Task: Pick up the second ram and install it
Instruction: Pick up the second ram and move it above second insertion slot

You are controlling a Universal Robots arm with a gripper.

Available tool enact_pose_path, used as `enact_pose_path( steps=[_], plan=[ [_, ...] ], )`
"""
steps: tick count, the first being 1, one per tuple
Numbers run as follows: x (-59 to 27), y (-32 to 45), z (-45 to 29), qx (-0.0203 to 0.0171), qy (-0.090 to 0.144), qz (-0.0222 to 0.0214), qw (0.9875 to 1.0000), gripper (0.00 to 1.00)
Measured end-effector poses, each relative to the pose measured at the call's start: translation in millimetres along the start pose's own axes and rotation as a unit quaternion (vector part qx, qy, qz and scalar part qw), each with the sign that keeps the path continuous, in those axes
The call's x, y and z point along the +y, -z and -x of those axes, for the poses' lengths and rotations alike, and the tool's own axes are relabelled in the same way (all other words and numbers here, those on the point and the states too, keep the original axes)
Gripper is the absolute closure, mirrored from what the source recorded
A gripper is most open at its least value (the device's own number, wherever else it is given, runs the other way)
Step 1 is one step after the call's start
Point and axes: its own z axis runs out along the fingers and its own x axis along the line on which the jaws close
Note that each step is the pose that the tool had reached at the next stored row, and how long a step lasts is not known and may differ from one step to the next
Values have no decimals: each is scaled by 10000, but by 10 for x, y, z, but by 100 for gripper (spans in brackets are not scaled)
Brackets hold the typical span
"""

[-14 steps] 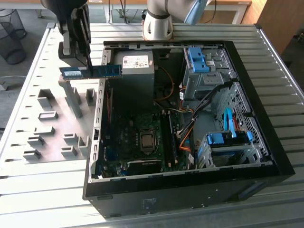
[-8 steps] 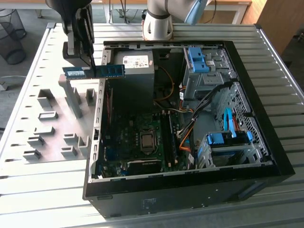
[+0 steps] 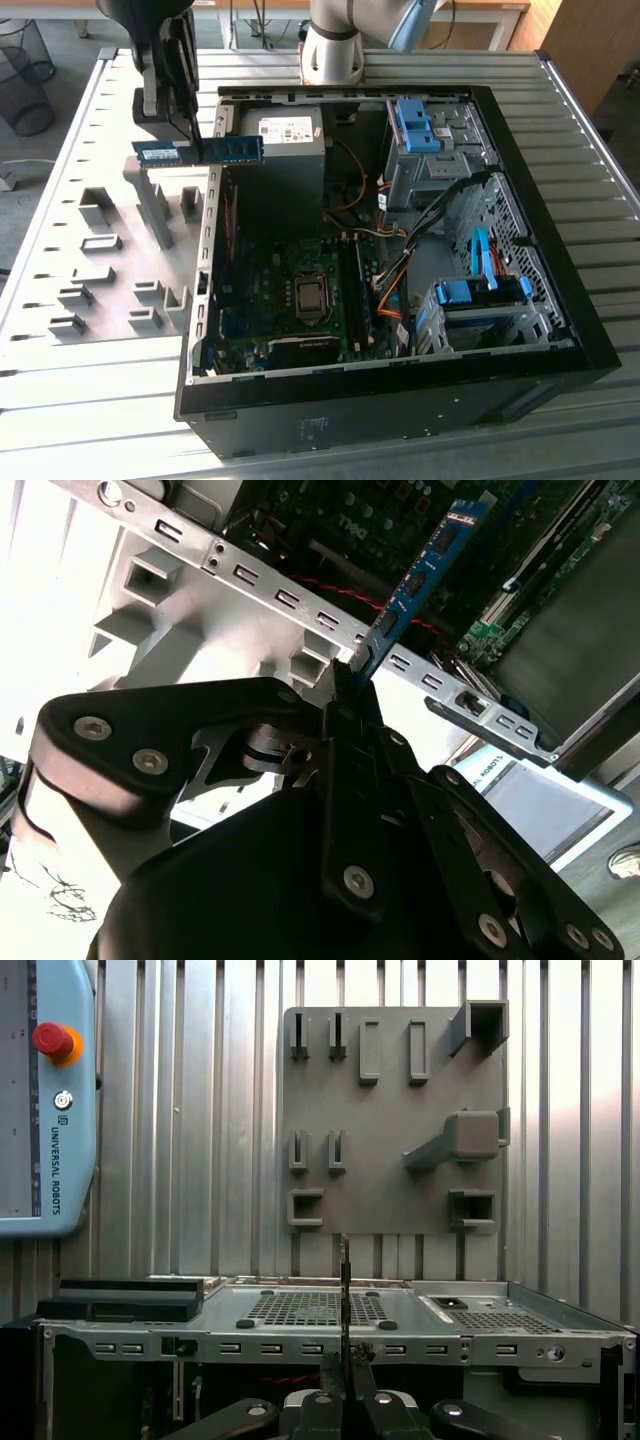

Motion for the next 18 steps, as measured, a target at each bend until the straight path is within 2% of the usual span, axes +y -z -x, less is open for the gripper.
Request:
enact_pose_path(
  steps=[8,18],
  plan=[
    [-77,0,0,0,-1,0,10000,86],
    [-96,0,0,0,-1,0,10000,86]
  ],
)
